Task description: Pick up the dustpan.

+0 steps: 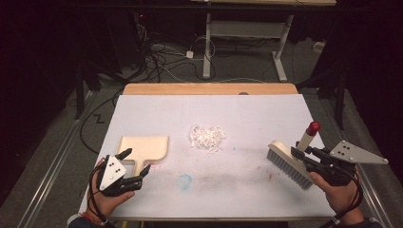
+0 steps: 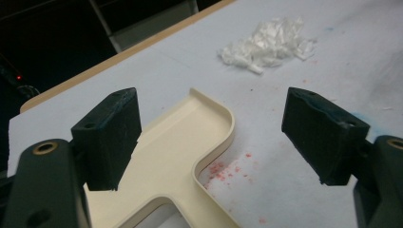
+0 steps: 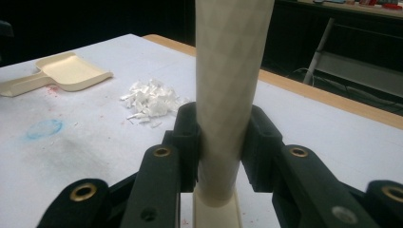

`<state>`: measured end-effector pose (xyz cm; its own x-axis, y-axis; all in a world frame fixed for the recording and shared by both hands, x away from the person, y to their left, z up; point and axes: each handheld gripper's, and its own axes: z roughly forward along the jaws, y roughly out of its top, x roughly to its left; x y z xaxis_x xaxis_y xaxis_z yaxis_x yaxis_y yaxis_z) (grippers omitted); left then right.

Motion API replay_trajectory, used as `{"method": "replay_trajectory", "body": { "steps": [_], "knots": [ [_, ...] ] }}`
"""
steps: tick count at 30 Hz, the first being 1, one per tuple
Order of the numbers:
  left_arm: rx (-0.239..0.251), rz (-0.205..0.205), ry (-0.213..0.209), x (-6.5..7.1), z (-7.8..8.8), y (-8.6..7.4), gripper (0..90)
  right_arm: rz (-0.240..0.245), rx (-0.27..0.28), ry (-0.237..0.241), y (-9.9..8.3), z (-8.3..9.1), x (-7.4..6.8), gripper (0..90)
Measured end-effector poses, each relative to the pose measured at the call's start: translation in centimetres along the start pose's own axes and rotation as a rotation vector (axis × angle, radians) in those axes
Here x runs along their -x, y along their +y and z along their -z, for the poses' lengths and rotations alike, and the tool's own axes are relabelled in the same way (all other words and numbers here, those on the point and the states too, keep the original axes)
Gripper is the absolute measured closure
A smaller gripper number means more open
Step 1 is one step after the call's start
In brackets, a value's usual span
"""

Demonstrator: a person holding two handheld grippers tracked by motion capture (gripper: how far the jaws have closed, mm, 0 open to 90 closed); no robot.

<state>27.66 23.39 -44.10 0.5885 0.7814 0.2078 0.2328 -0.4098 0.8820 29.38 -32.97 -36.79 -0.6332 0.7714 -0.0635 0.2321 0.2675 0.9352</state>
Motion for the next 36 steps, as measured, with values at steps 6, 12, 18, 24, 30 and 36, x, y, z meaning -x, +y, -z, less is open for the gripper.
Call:
{"method": "replay_trajectory", "body": {
  "steps": [6,12,18,24,30,36],
  "knots": [
    [-0.019,-0.049,0.016,0.6,-0.3,0.2,19.5,0.0,0.003,-0.003,-0.1,0.1,0.2,71.3],
    [-0.046,-0.016,0.027,0.4,-0.2,0.0,19.4,0.006,0.001,-0.01,0.0,0.0,0.1,71.3],
    [-0.07,0.019,0.068,0.4,0.3,-0.1,19.3,0.005,0.004,-0.013,0.1,-0.1,0.0,71.3],
    [-0.098,0.06,0.084,0.3,0.6,-0.4,19.3,0.007,-0.009,-0.003,0.0,-0.6,0.1,71.3],
    [-0.237,0.177,0.133,0.8,0.3,-1.3,19.4,0.007,-0.009,-0.008,0.1,-0.8,0.2,71.3],
    [-0.394,0.364,0.166,0.2,-2.1,-2.4,20.8,0.015,-0.008,-0.012,0.3,-1.2,0.1,71.3]
  ]
}}
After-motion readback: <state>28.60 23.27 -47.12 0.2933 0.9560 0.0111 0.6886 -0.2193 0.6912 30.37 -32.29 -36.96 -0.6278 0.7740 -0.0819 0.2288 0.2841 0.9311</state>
